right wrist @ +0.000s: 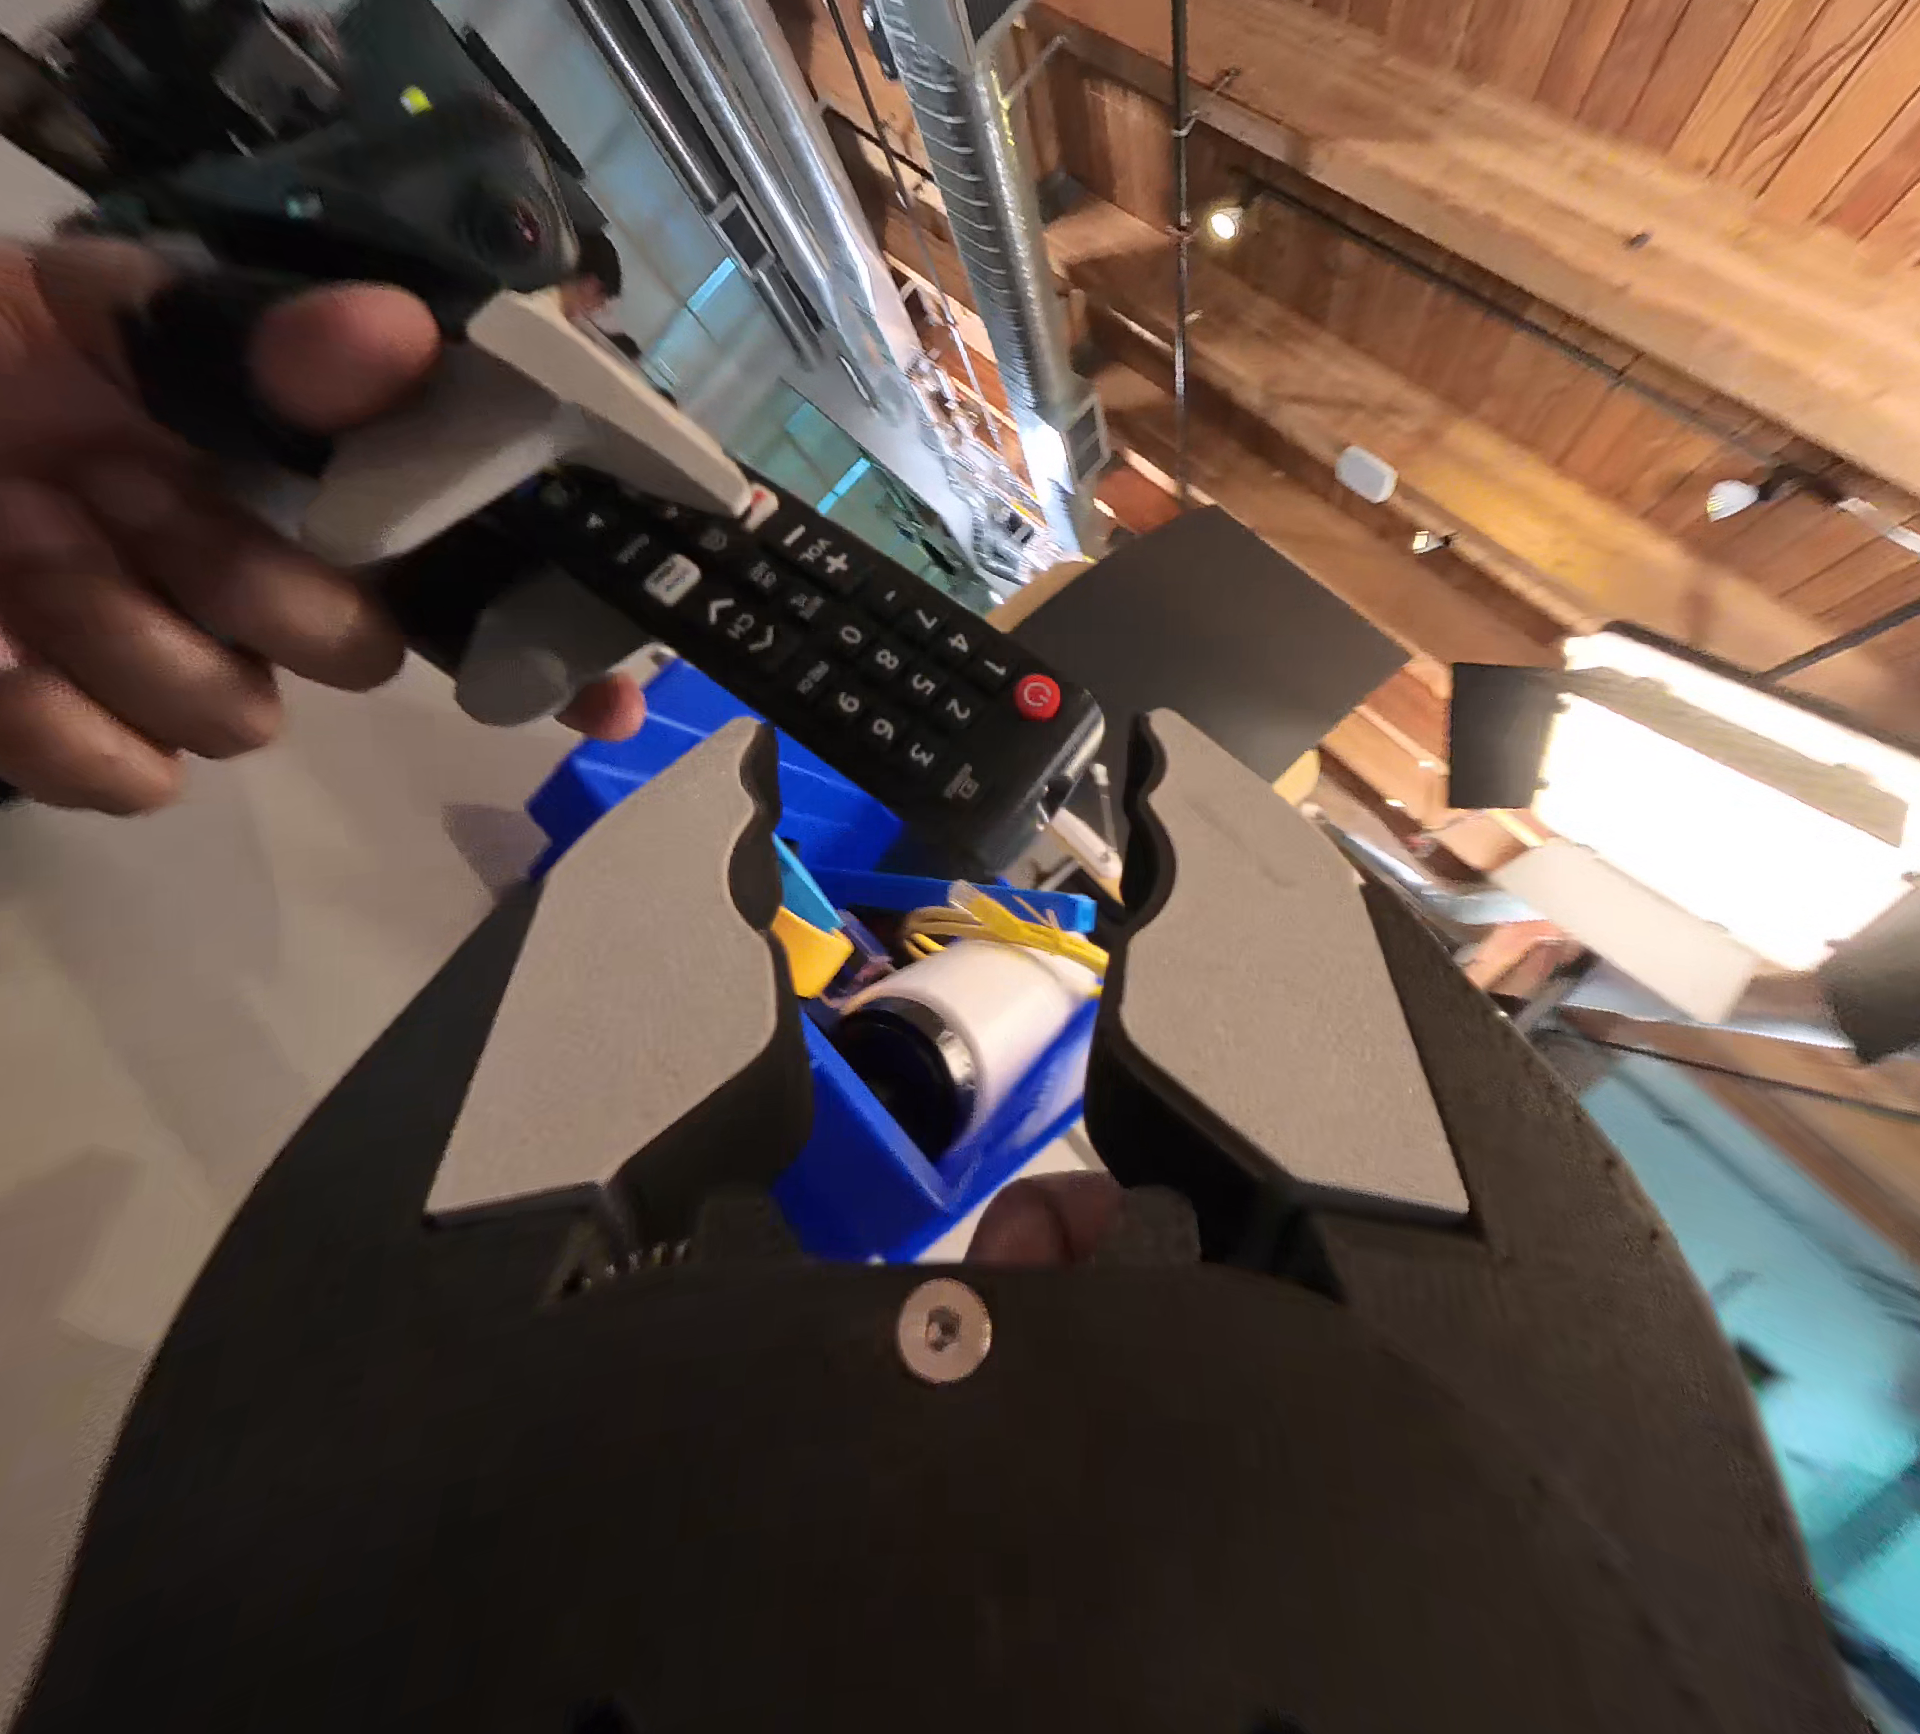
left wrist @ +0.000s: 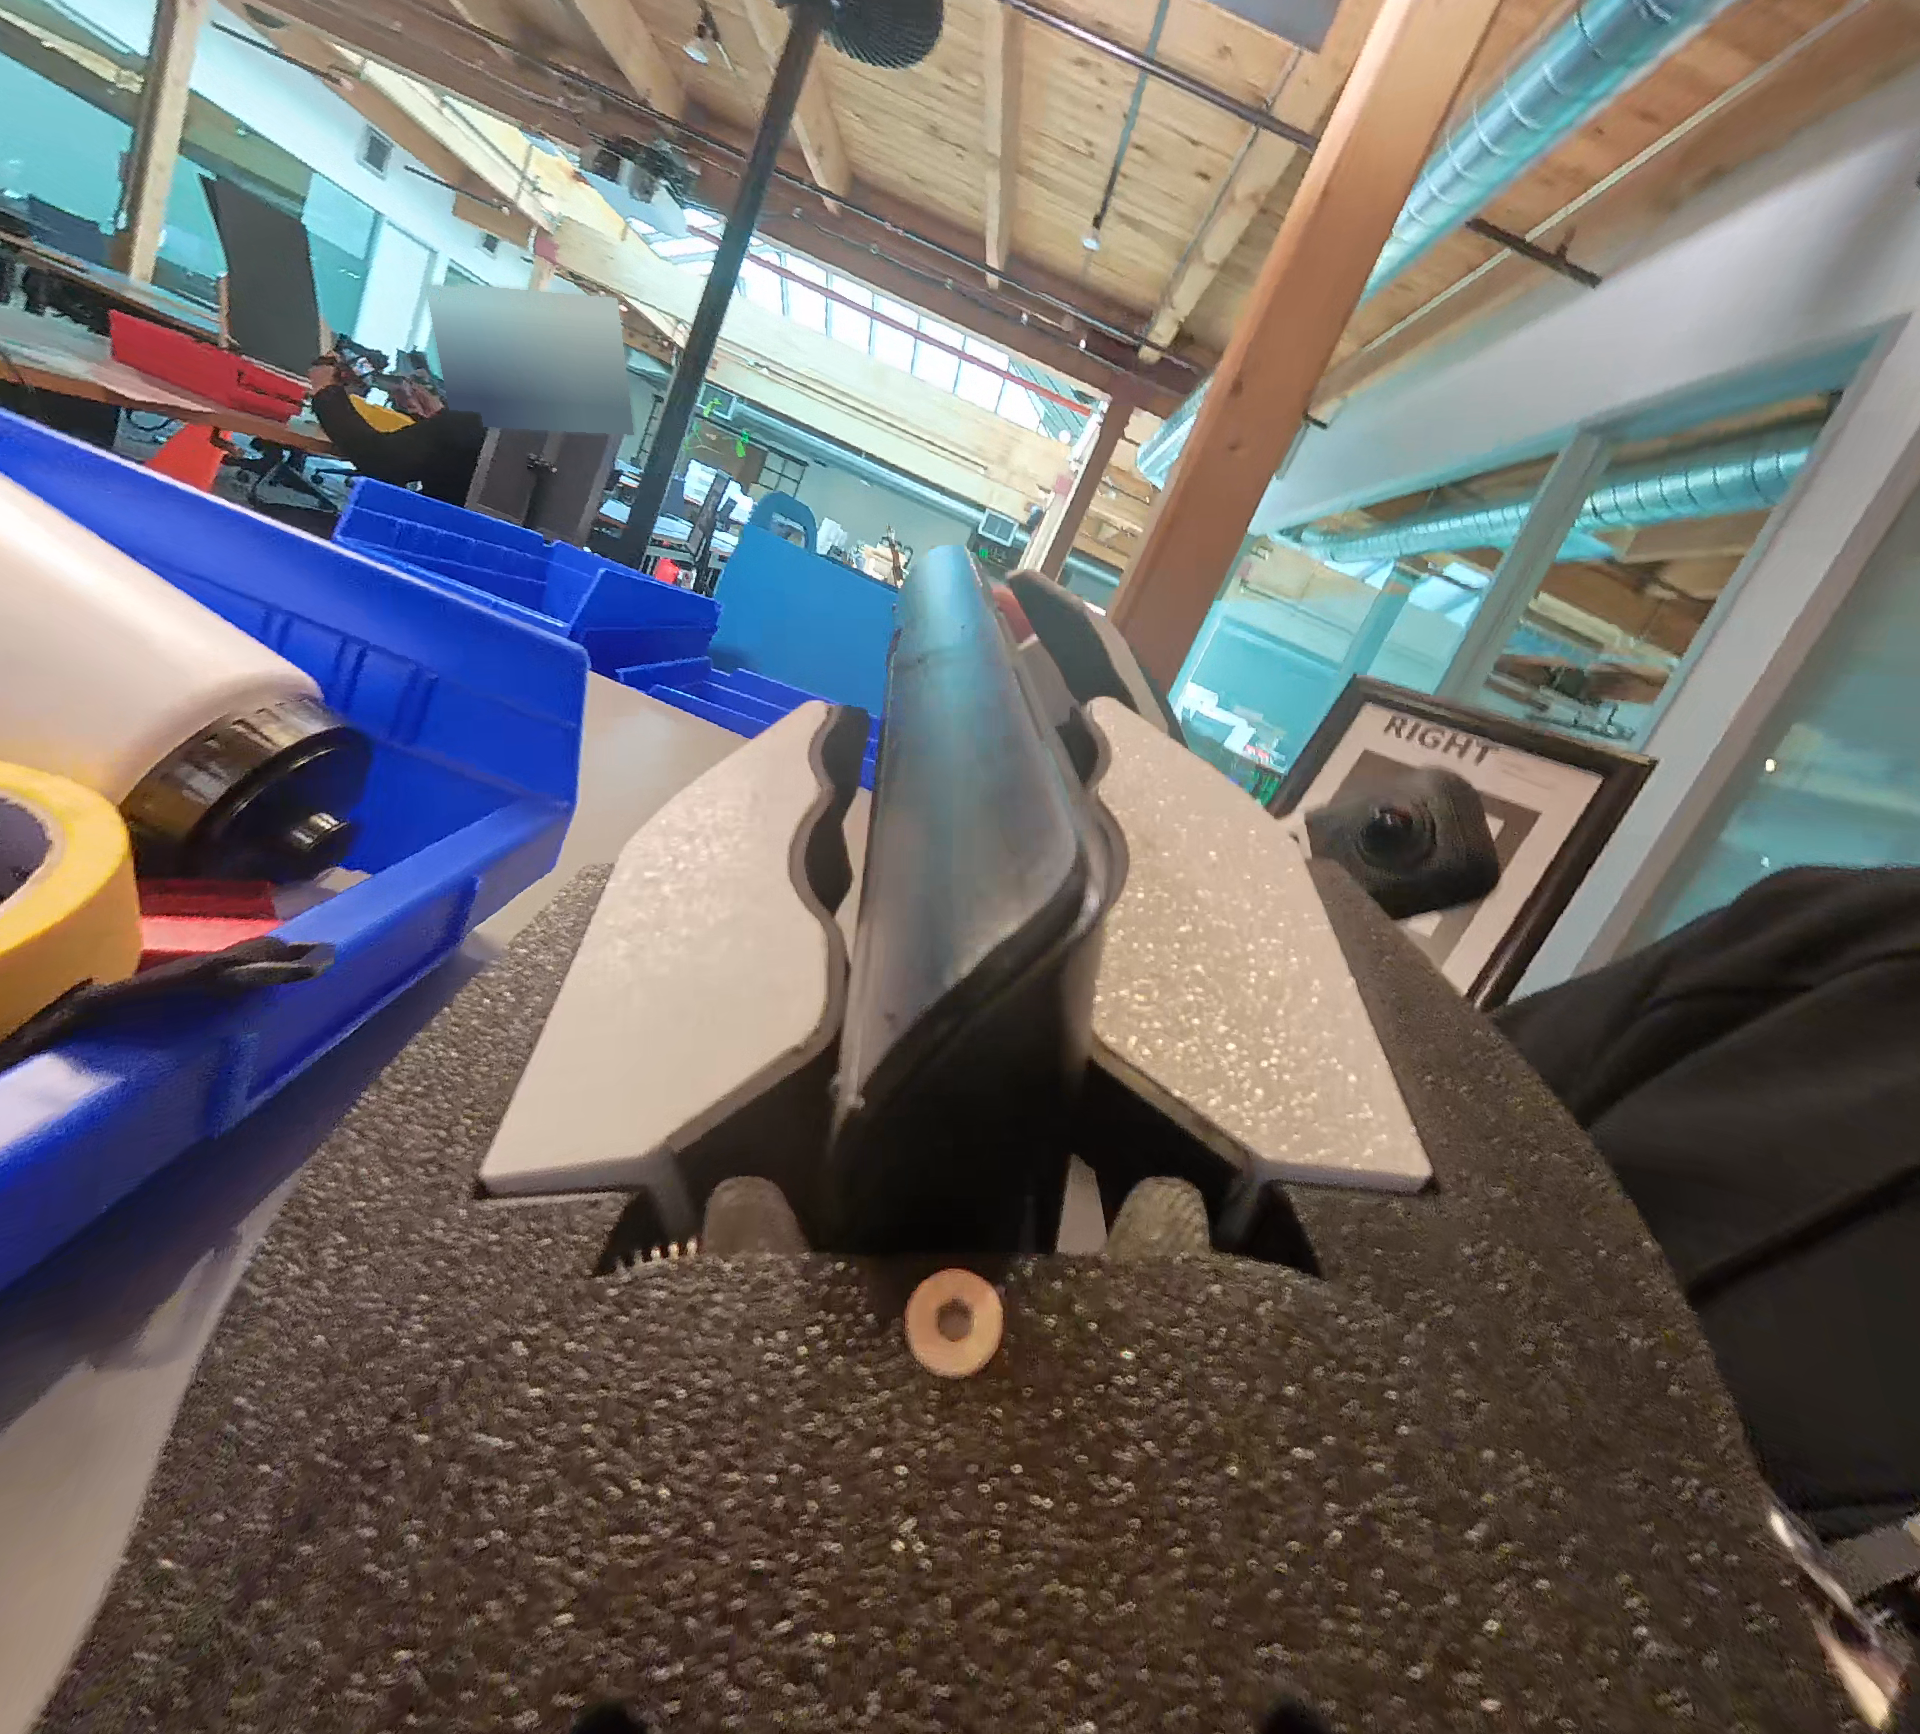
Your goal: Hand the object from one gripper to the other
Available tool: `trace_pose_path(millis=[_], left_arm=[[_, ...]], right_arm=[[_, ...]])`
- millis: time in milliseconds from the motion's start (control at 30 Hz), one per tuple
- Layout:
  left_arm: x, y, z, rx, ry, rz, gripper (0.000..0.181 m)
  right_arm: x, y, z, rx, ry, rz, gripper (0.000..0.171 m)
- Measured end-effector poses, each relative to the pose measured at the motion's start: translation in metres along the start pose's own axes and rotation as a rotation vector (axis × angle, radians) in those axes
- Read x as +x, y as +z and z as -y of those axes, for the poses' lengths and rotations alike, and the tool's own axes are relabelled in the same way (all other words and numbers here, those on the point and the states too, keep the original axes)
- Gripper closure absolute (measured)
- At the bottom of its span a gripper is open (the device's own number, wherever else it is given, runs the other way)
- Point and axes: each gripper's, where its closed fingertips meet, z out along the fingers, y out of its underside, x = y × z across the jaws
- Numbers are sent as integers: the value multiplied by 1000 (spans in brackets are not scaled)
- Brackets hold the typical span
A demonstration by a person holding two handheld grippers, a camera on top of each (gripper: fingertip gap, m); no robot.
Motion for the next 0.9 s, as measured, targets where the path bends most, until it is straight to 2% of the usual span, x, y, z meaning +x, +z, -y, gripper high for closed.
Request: trace_pose_path(millis=[167,367,600,700,733,900], left_arm=[[-10,-2,0,5,-51,40,139],[-12,2,-12,-68,-8,70,139],[-7,11,-35,-223,126,96,139],[-4,12,-38,-241,160,88,139],[-4,13,-38,-247,170,96,139],[2,15,-37,-230,259,83,135]], right_arm=[[-13,9,-17,-132,-249,-25,101],[-24,14,-25,-204,-475,-47,97],[-28,15,-33,-244,-519,-31,100],[-29,15,-39,-276,-525,-23,110],[-27,15,-41,-285,-522,-32,119],[-27,15,-46,-311,-472,-12,121]])
